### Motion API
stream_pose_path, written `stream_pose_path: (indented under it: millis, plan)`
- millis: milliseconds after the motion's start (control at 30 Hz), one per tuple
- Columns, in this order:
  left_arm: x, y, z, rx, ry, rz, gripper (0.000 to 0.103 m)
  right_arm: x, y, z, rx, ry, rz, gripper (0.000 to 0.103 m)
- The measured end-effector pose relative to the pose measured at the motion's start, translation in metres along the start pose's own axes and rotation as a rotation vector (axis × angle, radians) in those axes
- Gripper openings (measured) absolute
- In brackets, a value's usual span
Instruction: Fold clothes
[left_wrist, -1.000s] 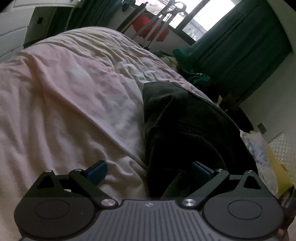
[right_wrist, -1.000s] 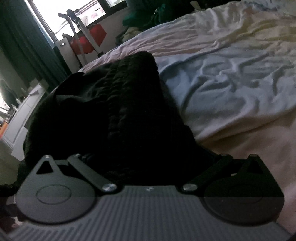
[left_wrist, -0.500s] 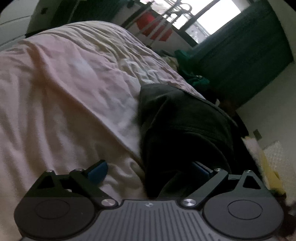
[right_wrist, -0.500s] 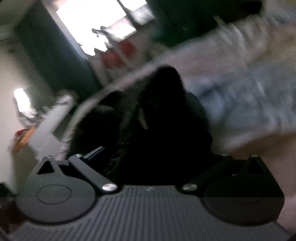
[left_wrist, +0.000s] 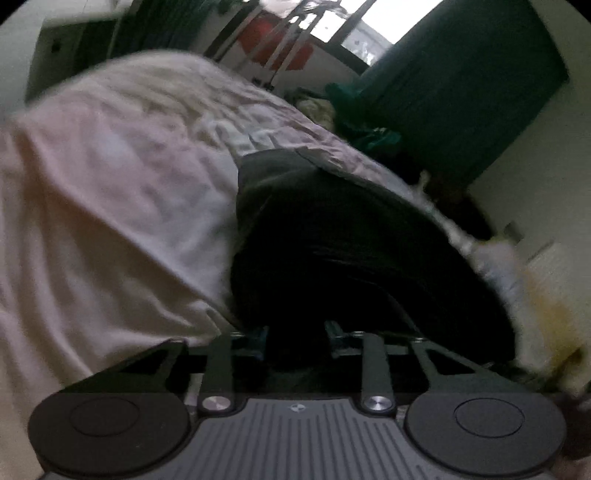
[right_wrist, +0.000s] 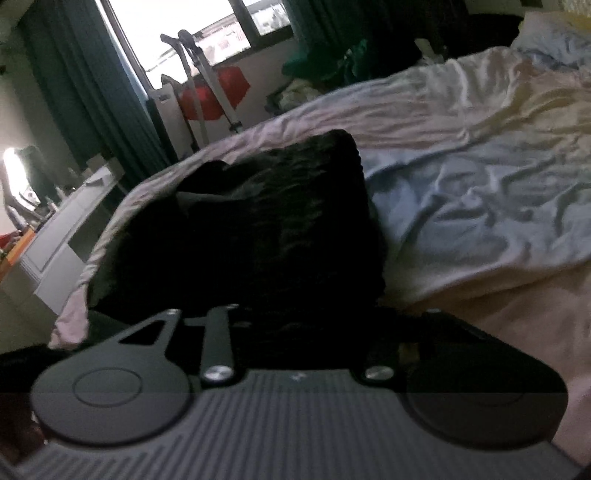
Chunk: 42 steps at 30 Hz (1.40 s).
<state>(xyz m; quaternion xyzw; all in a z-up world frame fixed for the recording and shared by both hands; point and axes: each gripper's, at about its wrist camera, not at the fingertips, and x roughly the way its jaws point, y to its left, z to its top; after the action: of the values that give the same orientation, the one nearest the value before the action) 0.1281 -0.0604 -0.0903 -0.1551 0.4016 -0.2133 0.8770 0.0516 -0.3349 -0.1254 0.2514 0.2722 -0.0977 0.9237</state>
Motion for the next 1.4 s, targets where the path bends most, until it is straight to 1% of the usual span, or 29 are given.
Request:
stream_pose_path:
  millis: [33,100,233,300,433,467,533,567,600,667,700,767,833,867,933,1000,1100,1167,1233,1300,1333,1367,1400]
  plan:
    - [-0.001,-0.008,0.000,0.021,0.005,0.020,0.016,-0.006,0.000,0.002,0.007,-0.008,0.012,0.033]
    - [-0.007,-0.016,0.000,0.024,0.014,0.023,0.013,-0.019,0.001,0.006,0.019,-0.025,0.034,0.030]
    - [-0.021,-0.027,-0.003,-0.018,0.006,-0.037,0.007,-0.047,-0.004,0.024,0.023,-0.062,0.056,0.028]
    - [-0.026,-0.038,-0.003,-0.036,0.000,-0.074,0.006,-0.062,-0.005,0.034,0.018,-0.082,0.065,0.027]
    - [-0.028,-0.086,0.004,-0.017,-0.015,-0.146,0.006,-0.091,-0.011,0.075,-0.047,-0.147,0.061,0.023]
    - [-0.024,-0.101,0.008,-0.009,-0.016,-0.161,0.006,-0.099,-0.013,0.089,-0.065,-0.168,0.060,0.022]
    - [-0.015,-0.135,0.015,0.015,-0.020,-0.189,0.005,-0.114,-0.020,0.119,-0.088,-0.211,0.068,0.016]
    - [-0.008,-0.152,0.019,0.031,-0.022,-0.204,0.005,-0.122,-0.024,0.135,-0.097,-0.232,0.075,0.016]
    - [0.000,-0.172,0.022,0.052,-0.014,-0.202,0.006,-0.129,-0.028,0.150,-0.104,-0.250,0.072,0.015]
    - [0.017,-0.208,0.022,0.101,0.018,-0.171,0.006,-0.137,-0.043,0.177,-0.102,-0.260,0.046,0.013]
    - [0.027,-0.222,0.020,0.131,0.040,-0.149,0.006,-0.140,-0.055,0.187,-0.095,-0.257,0.041,0.013]
    - [0.043,-0.245,0.012,0.193,0.080,-0.106,0.006,-0.138,-0.083,0.195,-0.058,-0.222,0.041,0.013]
    - [0.053,-0.253,-0.002,0.259,0.111,-0.072,0.006,-0.128,-0.120,0.187,0.008,-0.163,0.043,0.013]
    - [0.055,-0.251,-0.010,0.278,0.129,-0.068,0.006,-0.122,-0.138,0.180,0.046,-0.128,0.050,0.013]
    - [0.056,-0.240,-0.022,0.293,0.154,-0.082,0.006,-0.112,-0.166,0.161,0.097,-0.075,0.059,0.013]
    - [0.051,-0.223,-0.031,0.296,0.157,-0.097,0.006,-0.105,-0.188,0.136,0.128,-0.026,0.084,0.014]
    - [0.036,-0.188,-0.041,0.288,0.146,-0.102,0.006,-0.101,-0.197,0.096,0.154,0.048,0.192,0.014]
    - [0.029,-0.166,-0.045,0.265,0.147,-0.096,0.006,-0.099,-0.190,0.072,0.121,0.088,0.208,0.014]
    - [0.023,-0.146,-0.051,0.247,0.156,-0.096,0.007,-0.095,-0.186,0.049,0.113,0.153,0.216,0.015]
    - [0.018,-0.134,-0.054,0.240,0.152,-0.120,0.008,-0.093,-0.181,0.029,0.078,0.214,0.201,0.017]
    - [0.015,-0.129,-0.055,0.236,0.148,-0.139,0.011,-0.095,-0.180,0.022,0.053,0.230,0.194,0.020]
    - [0.012,-0.124,-0.056,0.227,0.140,-0.156,0.018,-0.101,-0.179,0.018,0.025,0.229,0.193,0.022]
    - [0.009,-0.121,-0.055,0.216,0.130,-0.170,0.023,-0.108,-0.179,0.016,0.003,0.223,0.197,0.028]
